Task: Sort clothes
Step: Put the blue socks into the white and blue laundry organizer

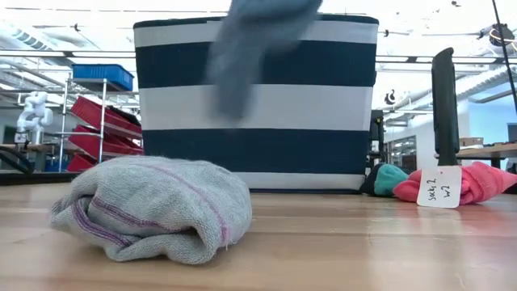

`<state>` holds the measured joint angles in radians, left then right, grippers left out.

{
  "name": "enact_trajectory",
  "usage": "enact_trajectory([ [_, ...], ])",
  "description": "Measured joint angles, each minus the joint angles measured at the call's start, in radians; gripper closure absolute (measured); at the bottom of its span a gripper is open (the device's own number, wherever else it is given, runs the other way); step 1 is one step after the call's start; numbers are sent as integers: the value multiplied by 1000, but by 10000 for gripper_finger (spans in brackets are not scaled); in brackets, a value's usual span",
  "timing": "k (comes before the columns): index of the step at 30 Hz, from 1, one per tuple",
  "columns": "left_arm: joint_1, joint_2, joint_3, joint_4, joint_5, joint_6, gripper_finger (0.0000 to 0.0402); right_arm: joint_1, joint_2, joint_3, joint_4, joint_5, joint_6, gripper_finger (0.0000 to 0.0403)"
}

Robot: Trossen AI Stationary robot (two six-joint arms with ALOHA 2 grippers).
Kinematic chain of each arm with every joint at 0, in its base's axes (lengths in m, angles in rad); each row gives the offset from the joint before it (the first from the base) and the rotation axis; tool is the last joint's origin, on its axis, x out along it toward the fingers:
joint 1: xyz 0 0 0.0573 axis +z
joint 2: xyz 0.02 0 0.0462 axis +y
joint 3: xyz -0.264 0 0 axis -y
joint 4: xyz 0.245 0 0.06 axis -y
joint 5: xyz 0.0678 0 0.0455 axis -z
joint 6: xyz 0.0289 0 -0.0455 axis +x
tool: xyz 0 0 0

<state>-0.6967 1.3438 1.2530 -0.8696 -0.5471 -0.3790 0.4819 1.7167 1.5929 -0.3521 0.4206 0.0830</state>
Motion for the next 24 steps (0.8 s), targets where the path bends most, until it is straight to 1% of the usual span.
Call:
enact_trajectory([
  [3,-13,-47,-47,-3,-131,17,228,-26,-102,1,60,116,-99,398],
  [5,-14,-78,-83,-2,-173,19,228,-50,-164,1,144,166,-180,398],
  [9,-10,-128,-159,10,-255,10,228,-127,-264,3,304,209,-365,398],
  [12,-9,-155,-219,45,-373,-31,228,-224,-318,3,324,211,-393,398],
  [14,-8,-165,-256,70,-459,-93,228,-297,-340,3,278,215,-361,398],
  [17,4,-164,-296,85,-514,-175,228,-411,-351,3,160,212,-277,398],
  [19,12,-164,-319,89,-517,-204,228,-483,-352,3,47,205,-200,398],
  [21,16,-164,-324,86,-497,-207,228,-544,-346,2,-92,198,-114,398],
  [24,16,-165,-324,87,-452,-187,228,-620,-318,-4,-284,136,4,398],
])
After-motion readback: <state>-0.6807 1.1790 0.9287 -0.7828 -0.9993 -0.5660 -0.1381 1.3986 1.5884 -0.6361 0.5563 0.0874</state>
